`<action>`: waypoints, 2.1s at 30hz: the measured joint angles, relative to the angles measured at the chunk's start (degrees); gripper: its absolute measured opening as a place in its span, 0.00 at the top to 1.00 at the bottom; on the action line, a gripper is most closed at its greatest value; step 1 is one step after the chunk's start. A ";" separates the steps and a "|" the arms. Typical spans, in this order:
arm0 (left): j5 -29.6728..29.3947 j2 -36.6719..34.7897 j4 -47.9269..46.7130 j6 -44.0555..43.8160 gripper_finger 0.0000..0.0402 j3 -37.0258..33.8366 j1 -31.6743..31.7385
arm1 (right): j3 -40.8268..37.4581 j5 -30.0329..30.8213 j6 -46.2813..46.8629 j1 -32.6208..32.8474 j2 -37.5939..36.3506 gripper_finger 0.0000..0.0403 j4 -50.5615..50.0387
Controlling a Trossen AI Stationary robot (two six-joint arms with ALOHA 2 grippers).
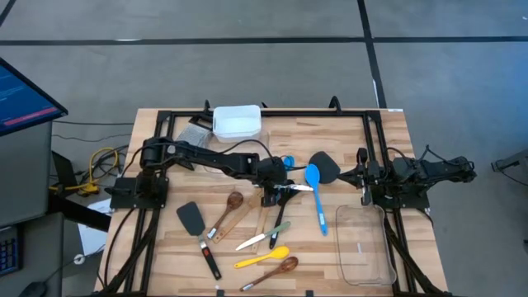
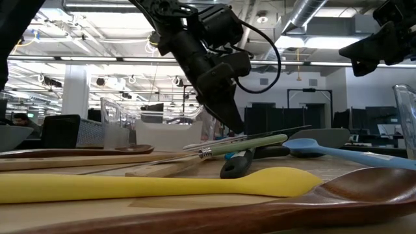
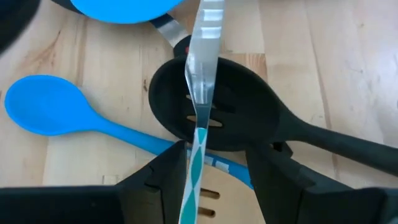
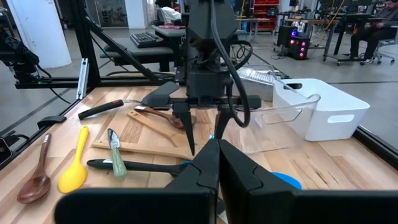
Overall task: Pick & Place Kitchen Items
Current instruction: Put the blue patterned table knife into the white bin
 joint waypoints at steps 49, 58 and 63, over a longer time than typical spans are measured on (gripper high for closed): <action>2.39 1.34 18.98 0.59 0.65 5.64 -0.17 | 1.27 -0.07 0.00 0.06 -0.04 1.00 1.80; 3.98 1.30 12.67 0.24 0.68 6.10 -0.17 | 1.27 -0.07 2.04 0.08 0.01 1.00 1.48; 4.04 -0.94 -3.37 0.19 0.71 5.99 0.70 | 1.27 0.40 4.94 -0.31 1.96 1.00 3.33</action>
